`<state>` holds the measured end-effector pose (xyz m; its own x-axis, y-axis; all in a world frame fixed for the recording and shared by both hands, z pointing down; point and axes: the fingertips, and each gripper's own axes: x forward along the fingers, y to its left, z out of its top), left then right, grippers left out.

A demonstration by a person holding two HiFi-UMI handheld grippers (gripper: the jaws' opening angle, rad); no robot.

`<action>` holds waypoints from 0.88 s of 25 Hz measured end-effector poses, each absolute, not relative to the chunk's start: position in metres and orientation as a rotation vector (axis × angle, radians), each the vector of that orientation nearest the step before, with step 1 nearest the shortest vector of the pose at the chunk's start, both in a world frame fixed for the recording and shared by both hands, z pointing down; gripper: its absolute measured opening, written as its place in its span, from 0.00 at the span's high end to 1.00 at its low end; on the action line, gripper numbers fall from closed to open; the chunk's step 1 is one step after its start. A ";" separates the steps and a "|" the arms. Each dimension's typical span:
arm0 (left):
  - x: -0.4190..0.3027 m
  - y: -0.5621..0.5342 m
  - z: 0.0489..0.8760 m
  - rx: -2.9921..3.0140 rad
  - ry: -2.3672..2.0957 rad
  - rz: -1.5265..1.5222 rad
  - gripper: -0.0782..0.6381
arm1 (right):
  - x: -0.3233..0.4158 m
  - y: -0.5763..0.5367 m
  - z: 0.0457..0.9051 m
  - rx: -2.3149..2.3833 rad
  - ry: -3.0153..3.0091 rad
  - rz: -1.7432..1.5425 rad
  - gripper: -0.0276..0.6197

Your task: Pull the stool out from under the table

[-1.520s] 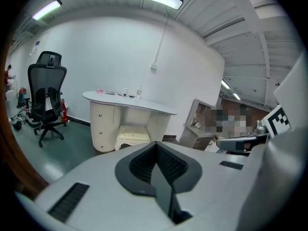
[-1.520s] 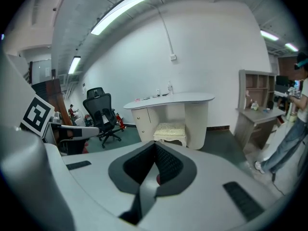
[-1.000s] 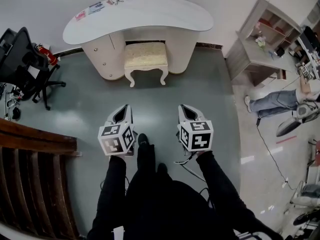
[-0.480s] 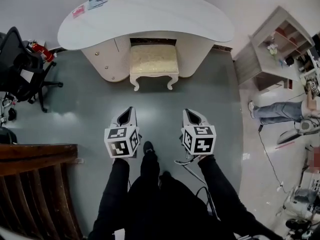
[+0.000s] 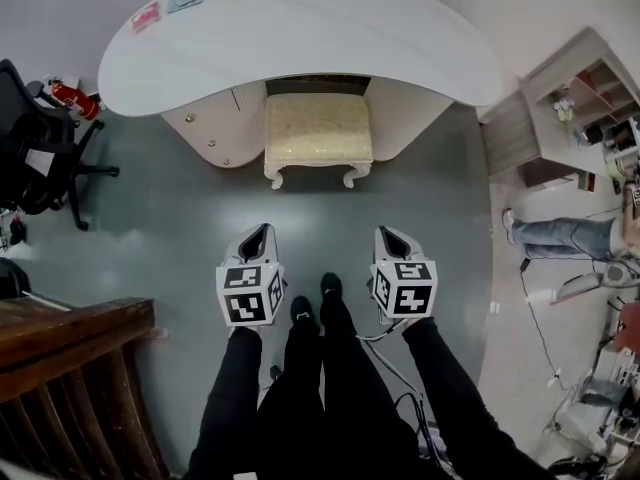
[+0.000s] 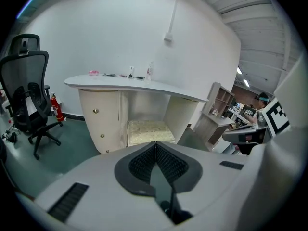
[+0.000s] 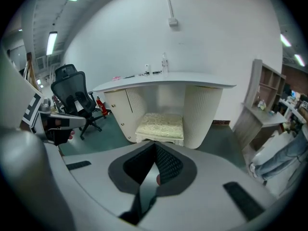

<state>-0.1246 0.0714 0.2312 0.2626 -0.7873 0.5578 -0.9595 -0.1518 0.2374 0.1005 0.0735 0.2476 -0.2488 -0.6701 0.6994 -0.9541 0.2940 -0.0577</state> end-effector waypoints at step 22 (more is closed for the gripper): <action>-0.125 -0.049 0.460 1.866 -1.593 0.530 0.88 | 0.117 -0.063 0.461 1.366 -1.898 0.620 0.95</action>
